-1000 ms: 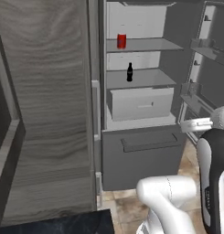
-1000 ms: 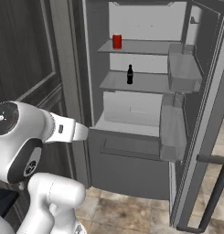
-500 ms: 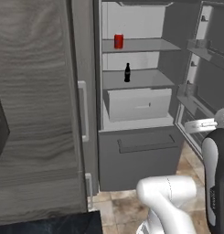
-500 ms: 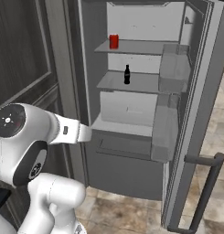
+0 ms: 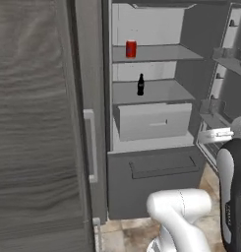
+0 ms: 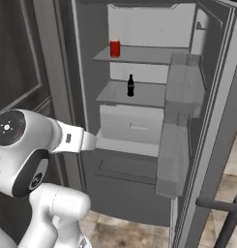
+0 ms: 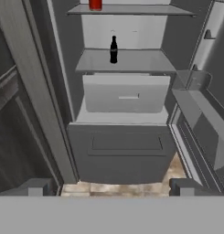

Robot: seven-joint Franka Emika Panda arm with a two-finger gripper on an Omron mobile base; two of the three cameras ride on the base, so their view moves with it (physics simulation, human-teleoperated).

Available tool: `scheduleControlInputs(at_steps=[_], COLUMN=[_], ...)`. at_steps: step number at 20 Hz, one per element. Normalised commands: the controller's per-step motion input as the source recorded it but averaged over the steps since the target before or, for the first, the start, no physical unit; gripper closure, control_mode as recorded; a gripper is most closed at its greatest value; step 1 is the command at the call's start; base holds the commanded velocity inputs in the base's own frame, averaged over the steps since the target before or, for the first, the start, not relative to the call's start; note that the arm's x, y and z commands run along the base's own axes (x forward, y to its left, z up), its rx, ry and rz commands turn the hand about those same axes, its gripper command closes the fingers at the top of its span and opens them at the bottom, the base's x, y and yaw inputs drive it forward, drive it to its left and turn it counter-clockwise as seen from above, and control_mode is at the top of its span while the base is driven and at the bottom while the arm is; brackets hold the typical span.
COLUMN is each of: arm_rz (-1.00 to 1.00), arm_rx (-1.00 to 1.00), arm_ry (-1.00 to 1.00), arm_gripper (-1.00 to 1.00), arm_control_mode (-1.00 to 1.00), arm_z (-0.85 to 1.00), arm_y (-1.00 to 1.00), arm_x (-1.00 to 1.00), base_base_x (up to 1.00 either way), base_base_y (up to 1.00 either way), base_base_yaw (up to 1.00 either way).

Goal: Open the fridge, grab two sodas, and place both sodas inside the bowl with ice on the dining counter.

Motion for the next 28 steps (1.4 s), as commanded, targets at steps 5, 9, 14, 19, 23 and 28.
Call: scheduleControlInputs(at_steps=[5,9,14,19,23,28], arm_rz=[0.00,0.00,0.00,0.00,0.00,0.00], arm_rx=[0.00,0.00,0.00,0.00,0.00,0.00], arm_ry=[0.00,0.00,0.00,0.00,0.00,0.00], arm_gripper=[-1.00,-1.00,-1.00,-1.00,-1.00,-1.00], arm_control_mode=[1.00,1.00,1.00,1.00,1.00,1.00], arm_z=[0.00,0.00,0.00,0.00,0.00,0.00], arm_y=[0.00,0.00,0.00,0.00,0.00,0.00], arm_x=[0.00,0.00,0.00,0.00,0.00,0.00], base_base_x=[0.73,0.68,0.47,0.44,0.47,0.59], base_base_y=[-0.08,-0.21,-0.36,-0.29,-0.04,-0.01], base_base_yaw=[0.00,0.00,0.00,0.00,-0.02,-0.04])
